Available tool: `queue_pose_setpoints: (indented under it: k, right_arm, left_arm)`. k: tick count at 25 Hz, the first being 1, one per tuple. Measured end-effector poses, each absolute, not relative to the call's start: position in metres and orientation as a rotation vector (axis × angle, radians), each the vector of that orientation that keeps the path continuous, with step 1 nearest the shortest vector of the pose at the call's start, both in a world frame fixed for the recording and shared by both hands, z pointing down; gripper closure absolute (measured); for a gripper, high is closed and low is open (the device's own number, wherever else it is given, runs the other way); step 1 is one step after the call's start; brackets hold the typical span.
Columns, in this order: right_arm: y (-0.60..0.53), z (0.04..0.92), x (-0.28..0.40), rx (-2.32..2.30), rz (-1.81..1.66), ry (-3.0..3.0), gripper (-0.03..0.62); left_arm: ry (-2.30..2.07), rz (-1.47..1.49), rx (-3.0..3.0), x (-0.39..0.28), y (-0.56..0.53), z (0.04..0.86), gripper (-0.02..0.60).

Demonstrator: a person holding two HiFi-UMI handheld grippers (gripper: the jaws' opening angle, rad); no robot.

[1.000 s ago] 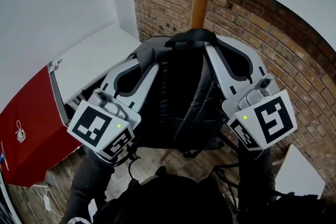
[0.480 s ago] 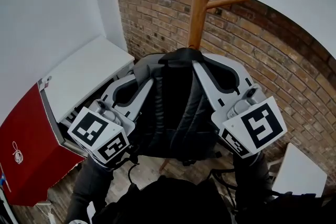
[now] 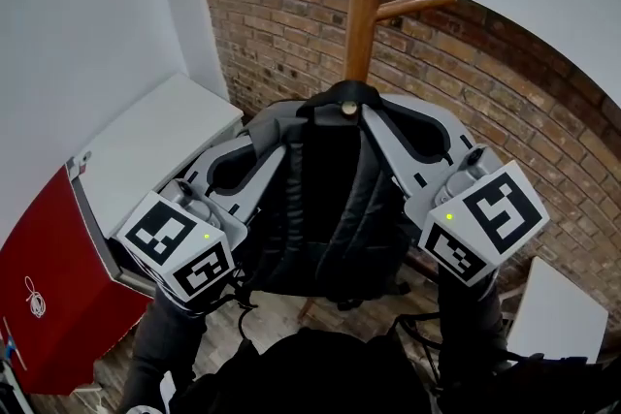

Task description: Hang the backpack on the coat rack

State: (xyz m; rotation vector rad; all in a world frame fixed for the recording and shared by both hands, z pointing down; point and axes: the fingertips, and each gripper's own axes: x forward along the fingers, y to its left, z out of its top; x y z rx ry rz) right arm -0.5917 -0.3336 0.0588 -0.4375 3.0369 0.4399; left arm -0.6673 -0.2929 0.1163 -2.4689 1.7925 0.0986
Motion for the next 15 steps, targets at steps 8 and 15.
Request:
queue_pose_setpoints:
  k: [8,15]
  right_arm:
    - [-0.361,0.061,-0.595,-0.478,0.355,3.059,0.574]
    - [-0.364,0.08,-0.592,-0.486,0.32,3.071,0.574]
  left_arm:
    - [1.753,0.067,-2.546,-0.67,-0.319,0.117,0.537]
    - [1.736,0.088,-2.583,-0.668,-0.326,0.137,0.537]
